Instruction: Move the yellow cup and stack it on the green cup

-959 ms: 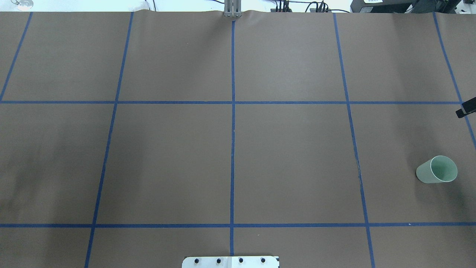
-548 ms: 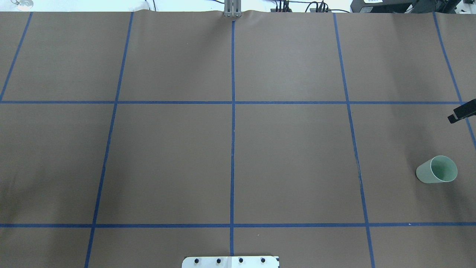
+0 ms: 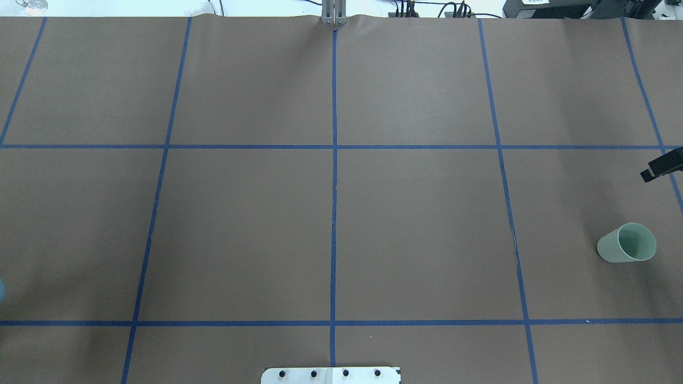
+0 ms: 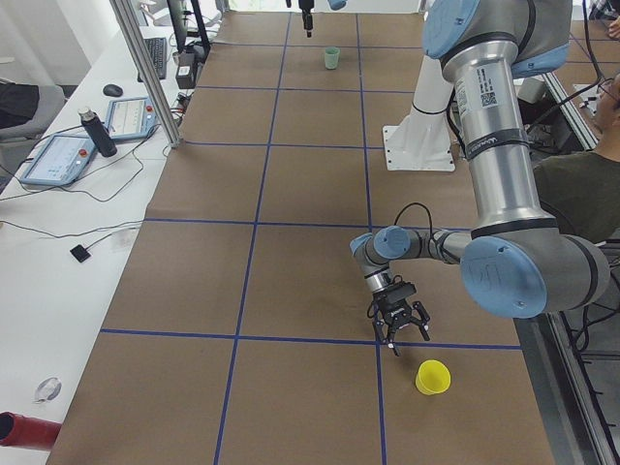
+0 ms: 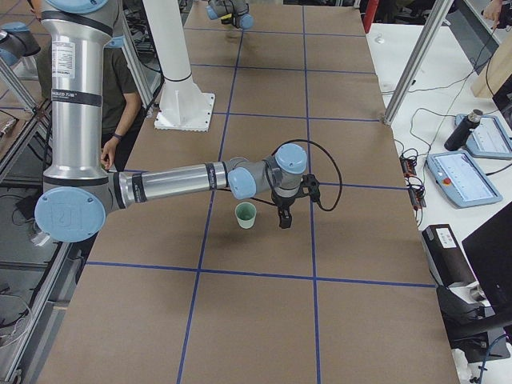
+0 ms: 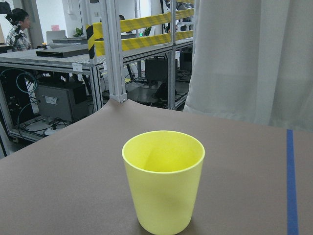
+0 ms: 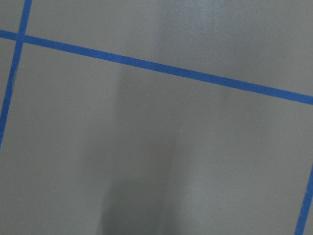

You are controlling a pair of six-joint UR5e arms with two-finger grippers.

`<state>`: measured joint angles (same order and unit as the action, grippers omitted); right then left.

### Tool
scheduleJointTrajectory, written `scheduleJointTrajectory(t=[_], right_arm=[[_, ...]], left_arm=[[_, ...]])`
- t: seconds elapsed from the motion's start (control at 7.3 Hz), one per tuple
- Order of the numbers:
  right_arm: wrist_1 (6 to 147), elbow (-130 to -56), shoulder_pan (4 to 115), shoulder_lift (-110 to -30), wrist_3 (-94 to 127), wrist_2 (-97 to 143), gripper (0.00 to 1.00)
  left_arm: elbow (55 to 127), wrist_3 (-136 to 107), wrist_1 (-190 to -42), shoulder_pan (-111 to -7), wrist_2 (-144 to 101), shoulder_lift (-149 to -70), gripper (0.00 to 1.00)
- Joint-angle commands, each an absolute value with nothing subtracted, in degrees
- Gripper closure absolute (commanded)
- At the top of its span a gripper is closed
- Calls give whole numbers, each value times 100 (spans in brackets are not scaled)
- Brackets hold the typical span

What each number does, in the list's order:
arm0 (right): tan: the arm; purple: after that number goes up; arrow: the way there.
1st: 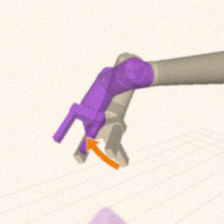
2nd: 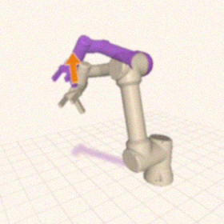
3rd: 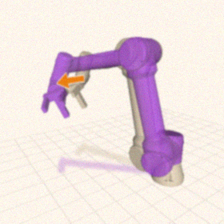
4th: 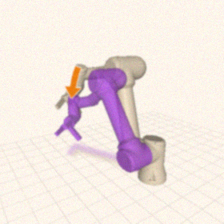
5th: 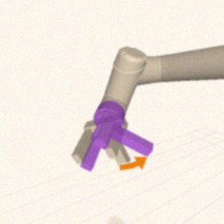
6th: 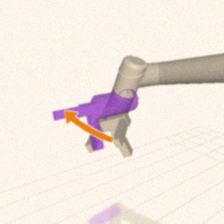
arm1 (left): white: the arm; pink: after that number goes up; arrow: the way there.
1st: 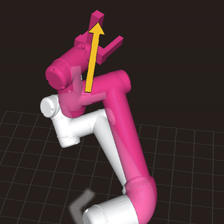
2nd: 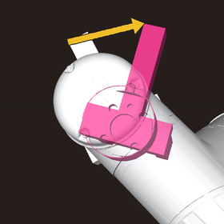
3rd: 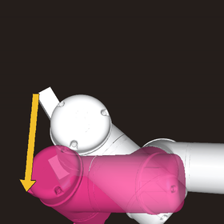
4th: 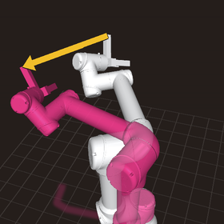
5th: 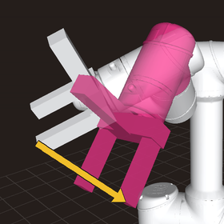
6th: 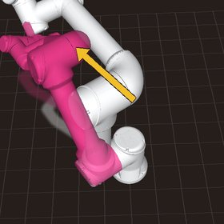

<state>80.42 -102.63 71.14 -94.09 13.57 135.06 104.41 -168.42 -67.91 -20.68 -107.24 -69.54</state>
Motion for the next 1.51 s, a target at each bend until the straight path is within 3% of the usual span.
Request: scheduleJointTrajectory(t=[0.0,1.37], right_arm=[[8042,-10292,7110,-9431,1354,13509,0],[8042,-10538,7119,-9510,1362,13491,0]], left_arm=[[10205,-17049,-7205,-1821,-10714,-6716,0],[9879,-17464,-8068,-1354,-10696,-6337,0]])
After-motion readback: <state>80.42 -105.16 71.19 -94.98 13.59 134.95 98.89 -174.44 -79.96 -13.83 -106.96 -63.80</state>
